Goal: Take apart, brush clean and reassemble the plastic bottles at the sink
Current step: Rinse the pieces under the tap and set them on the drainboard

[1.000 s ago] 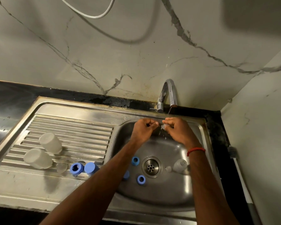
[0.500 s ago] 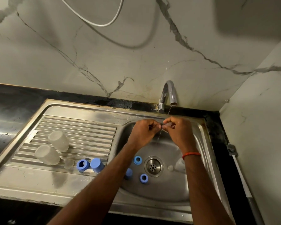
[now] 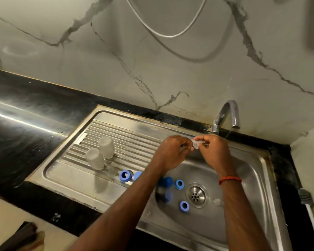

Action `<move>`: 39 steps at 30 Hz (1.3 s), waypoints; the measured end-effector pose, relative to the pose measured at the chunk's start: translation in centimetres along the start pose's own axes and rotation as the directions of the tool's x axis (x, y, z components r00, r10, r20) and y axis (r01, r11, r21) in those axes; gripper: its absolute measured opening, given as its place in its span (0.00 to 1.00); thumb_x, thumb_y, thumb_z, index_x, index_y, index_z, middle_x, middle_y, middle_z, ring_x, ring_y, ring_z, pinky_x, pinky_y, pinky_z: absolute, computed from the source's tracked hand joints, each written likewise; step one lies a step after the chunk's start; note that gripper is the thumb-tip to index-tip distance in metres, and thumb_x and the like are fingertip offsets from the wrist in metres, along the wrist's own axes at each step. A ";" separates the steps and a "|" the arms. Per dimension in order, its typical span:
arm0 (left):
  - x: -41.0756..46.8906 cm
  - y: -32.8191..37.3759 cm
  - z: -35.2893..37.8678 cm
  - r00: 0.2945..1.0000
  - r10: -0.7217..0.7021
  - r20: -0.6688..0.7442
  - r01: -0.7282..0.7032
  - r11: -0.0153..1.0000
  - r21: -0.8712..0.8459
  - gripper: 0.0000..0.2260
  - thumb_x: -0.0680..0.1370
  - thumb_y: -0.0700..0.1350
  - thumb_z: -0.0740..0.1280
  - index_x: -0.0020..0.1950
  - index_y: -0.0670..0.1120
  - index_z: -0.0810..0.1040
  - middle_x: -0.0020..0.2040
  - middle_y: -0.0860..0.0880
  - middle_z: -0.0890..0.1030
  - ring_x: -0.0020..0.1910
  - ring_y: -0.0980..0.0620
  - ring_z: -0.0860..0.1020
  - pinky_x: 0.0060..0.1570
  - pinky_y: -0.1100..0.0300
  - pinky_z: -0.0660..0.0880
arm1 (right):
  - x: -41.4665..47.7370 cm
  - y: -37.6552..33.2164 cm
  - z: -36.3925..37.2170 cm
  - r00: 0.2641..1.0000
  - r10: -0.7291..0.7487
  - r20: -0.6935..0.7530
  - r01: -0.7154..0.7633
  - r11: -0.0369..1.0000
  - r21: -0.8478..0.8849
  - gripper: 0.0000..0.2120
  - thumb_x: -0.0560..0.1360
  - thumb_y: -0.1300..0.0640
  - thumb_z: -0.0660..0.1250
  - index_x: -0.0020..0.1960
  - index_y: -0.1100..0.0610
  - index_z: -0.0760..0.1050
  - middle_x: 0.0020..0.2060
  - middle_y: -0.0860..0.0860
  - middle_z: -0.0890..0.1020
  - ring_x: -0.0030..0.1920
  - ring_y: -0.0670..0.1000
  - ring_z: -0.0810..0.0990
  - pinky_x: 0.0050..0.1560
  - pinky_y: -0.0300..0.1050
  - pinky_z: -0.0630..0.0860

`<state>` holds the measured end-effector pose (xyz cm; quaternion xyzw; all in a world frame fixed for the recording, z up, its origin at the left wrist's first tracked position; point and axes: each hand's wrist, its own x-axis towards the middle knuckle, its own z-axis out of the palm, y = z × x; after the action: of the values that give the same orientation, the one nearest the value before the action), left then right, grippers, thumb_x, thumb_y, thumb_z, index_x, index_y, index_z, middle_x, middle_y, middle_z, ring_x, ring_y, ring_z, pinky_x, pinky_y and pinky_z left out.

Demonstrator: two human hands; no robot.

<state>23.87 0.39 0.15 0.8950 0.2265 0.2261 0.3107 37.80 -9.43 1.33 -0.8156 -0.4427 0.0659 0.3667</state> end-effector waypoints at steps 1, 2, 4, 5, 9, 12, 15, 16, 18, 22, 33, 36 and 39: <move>-0.3 -0.5 -0.7 1.000 -0.003 -0.028 0.004 1.000 0.009 0.07 0.81 0.46 0.67 0.55 0.46 0.82 0.49 0.48 0.82 0.47 0.53 0.78 0.52 0.58 0.75 | 0.3 -0.8 0.5 1.000 -0.008 0.014 0.007 1.000 0.011 0.09 0.75 0.64 0.71 0.54 0.57 0.83 0.50 0.51 0.84 0.49 0.46 0.80 0.48 0.28 0.69; -0.7 -1.1 -1.4 0.999 -0.016 -0.046 0.017 1.000 0.017 0.08 0.81 0.47 0.67 0.58 0.47 0.82 0.51 0.48 0.83 0.49 0.53 0.78 0.53 0.57 0.75 | 0.5 -1.5 1.0 1.000 -0.011 0.026 0.010 1.000 0.024 0.09 0.75 0.63 0.72 0.54 0.56 0.83 0.51 0.51 0.84 0.49 0.45 0.80 0.48 0.28 0.69; -1.3 -2.3 -3.0 0.996 -0.046 -0.077 0.048 0.999 0.025 0.12 0.81 0.49 0.68 0.63 0.48 0.80 0.55 0.48 0.83 0.52 0.53 0.79 0.56 0.55 0.76 | 1.0 -3.1 2.2 0.998 -0.002 0.055 0.000 0.999 0.039 0.10 0.74 0.61 0.73 0.55 0.52 0.83 0.50 0.49 0.84 0.47 0.43 0.79 0.46 0.29 0.70; -1.5 -3.0 -3.7 0.995 -0.051 -0.089 0.054 0.998 0.029 0.13 0.81 0.49 0.68 0.65 0.48 0.80 0.55 0.49 0.84 0.53 0.53 0.79 0.57 0.53 0.77 | 1.1 -4.0 2.7 0.997 0.003 0.076 -0.006 0.999 0.039 0.11 0.74 0.60 0.74 0.55 0.51 0.82 0.49 0.47 0.83 0.46 0.41 0.79 0.45 0.29 0.70; -2.1 -5.6 -7.0 0.988 -0.081 -0.135 0.089 0.995 0.055 0.15 0.80 0.52 0.69 0.65 0.49 0.80 0.55 0.50 0.84 0.53 0.53 0.80 0.58 0.50 0.77 | 1.4 -7.9 4.8 0.988 -0.037 0.147 0.034 0.999 0.022 0.11 0.74 0.60 0.74 0.55 0.53 0.81 0.47 0.46 0.81 0.43 0.38 0.77 0.42 0.28 0.71; -2.6 -7.5 -9.4 0.982 -0.103 -0.160 0.117 0.990 0.082 0.15 0.80 0.53 0.69 0.65 0.50 0.80 0.55 0.51 0.84 0.54 0.54 0.79 0.56 0.52 0.77 | 1.4 -10.4 6.5 0.975 -0.041 0.220 0.042 0.999 0.001 0.11 0.74 0.62 0.73 0.56 0.54 0.82 0.47 0.47 0.82 0.43 0.40 0.79 0.45 0.30 0.75; -3.1 -9.1 -11.8 0.973 -0.132 -0.192 0.148 0.986 0.076 0.14 0.80 0.53 0.69 0.64 0.49 0.80 0.56 0.50 0.84 0.54 0.53 0.80 0.56 0.56 0.75 | 1.5 -12.4 8.5 0.958 -0.074 0.276 0.082 0.996 -0.018 0.12 0.74 0.64 0.72 0.55 0.53 0.82 0.48 0.47 0.83 0.45 0.41 0.80 0.49 0.33 0.78; -3.3 -9.6 -12.7 0.968 -0.143 -0.207 0.158 0.986 0.057 0.14 0.80 0.53 0.69 0.64 0.49 0.81 0.55 0.50 0.84 0.54 0.53 0.80 0.56 0.56 0.76 | 1.6 -13.1 9.4 0.954 -0.075 0.290 0.085 0.996 -0.020 0.12 0.74 0.64 0.72 0.56 0.53 0.82 0.48 0.47 0.83 0.45 0.41 0.80 0.49 0.32 0.76; -3.7 -10.5 -14.2 0.961 -0.160 -0.225 0.170 0.985 0.026 0.14 0.80 0.53 0.69 0.63 0.48 0.81 0.55 0.50 0.84 0.54 0.53 0.80 0.56 0.56 0.77 | 1.7 -14.2 10.8 0.946 -0.066 0.319 0.077 0.997 -0.022 0.12 0.75 0.64 0.71 0.56 0.54 0.83 0.49 0.47 0.83 0.46 0.42 0.80 0.49 0.30 0.74; -4.7 -13.1 -16.4 0.959 -0.170 -0.225 0.182 0.983 0.032 0.14 0.80 0.53 0.69 0.63 0.49 0.81 0.55 0.50 0.84 0.53 0.53 0.79 0.54 0.52 0.78 | 1.5 -15.8 13.9 0.923 -0.069 0.377 0.085 0.996 -0.025 0.10 0.76 0.63 0.71 0.56 0.54 0.83 0.50 0.49 0.85 0.49 0.44 0.82 0.53 0.34 0.77; -6.8 -19.3 -18.4 0.957 -0.220 -0.187 0.229 0.973 0.023 0.14 0.80 0.54 0.69 0.62 0.50 0.82 0.55 0.51 0.84 0.53 0.54 0.80 0.54 0.51 0.79 | 0.5 -15.9 22.2 0.872 -0.032 0.488 0.141 0.972 -0.189 0.10 0.75 0.64 0.70 0.52 0.54 0.84 0.49 0.51 0.85 0.46 0.46 0.82 0.53 0.40 0.80; -7.0 -20.3 -18.7 0.959 -0.217 -0.180 0.224 0.975 0.016 0.13 0.80 0.55 0.69 0.61 0.50 0.82 0.55 0.51 0.84 0.53 0.54 0.79 0.54 0.52 0.78 | -0.1 -15.5 23.5 0.878 -0.011 0.479 0.140 0.962 -0.235 0.12 0.74 0.66 0.68 0.51 0.52 0.84 0.49 0.51 0.85 0.49 0.49 0.82 0.52 0.43 0.80; -7.0 -20.8 -18.8 0.958 -0.235 -0.165 0.239 0.971 0.006 0.14 0.80 0.55 0.68 0.62 0.50 0.82 0.57 0.50 0.83 0.55 0.52 0.79 0.55 0.53 0.77 | -0.4 -15.3 24.2 0.888 0.010 0.460 0.137 0.949 -0.284 0.12 0.75 0.66 0.67 0.52 0.54 0.83 0.49 0.52 0.85 0.49 0.51 0.82 0.51 0.45 0.81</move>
<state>2.48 19.78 -2.15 0.8438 0.3597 0.2567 0.3044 16.81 8.52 -6.25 -0.8093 -0.5477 0.1731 0.1226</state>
